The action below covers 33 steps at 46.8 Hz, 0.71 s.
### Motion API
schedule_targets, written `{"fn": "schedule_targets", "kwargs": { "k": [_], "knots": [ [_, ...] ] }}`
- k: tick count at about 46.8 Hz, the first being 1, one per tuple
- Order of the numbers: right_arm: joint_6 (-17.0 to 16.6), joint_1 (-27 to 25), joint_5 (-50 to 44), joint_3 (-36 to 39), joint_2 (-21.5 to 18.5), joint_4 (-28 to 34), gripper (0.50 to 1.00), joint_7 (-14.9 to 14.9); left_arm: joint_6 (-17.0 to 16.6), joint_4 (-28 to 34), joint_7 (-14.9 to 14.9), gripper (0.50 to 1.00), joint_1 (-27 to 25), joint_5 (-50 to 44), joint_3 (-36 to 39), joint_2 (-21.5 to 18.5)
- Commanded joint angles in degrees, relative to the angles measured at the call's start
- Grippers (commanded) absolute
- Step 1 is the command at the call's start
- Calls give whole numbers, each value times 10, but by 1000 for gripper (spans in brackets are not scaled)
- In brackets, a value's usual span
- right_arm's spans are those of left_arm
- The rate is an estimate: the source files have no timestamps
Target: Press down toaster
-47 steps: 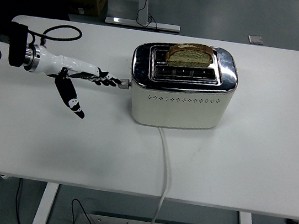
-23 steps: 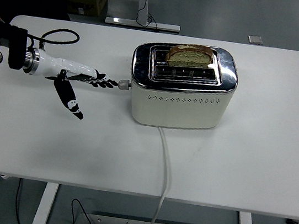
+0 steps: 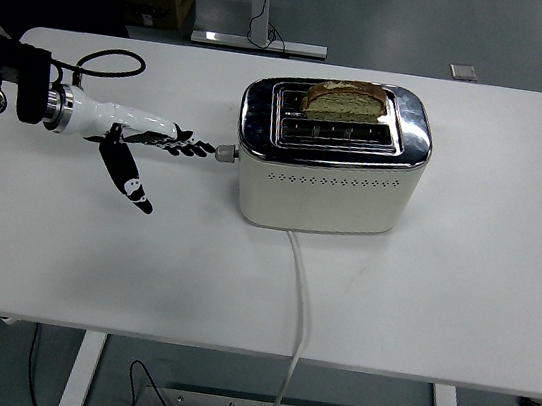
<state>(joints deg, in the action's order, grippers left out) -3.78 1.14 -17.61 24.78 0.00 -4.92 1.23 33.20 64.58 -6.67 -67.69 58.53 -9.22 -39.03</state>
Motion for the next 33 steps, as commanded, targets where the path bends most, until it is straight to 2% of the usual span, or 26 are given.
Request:
{"fn": "schedule_targets", "kwargs": {
  "k": [1,17,33],
  "knots": [
    [0,0,-1,0,0,0,998,0,0,1,0,1000,-2,-1,0,-4],
    [0,0,0,0,0,0,998,0,0,4,0,1000,-10,-2,-1,-6],
    [0,0,-1,0,0,0,998,0,0,1,0,1000,-6,-3,0,14]
  ]
}}
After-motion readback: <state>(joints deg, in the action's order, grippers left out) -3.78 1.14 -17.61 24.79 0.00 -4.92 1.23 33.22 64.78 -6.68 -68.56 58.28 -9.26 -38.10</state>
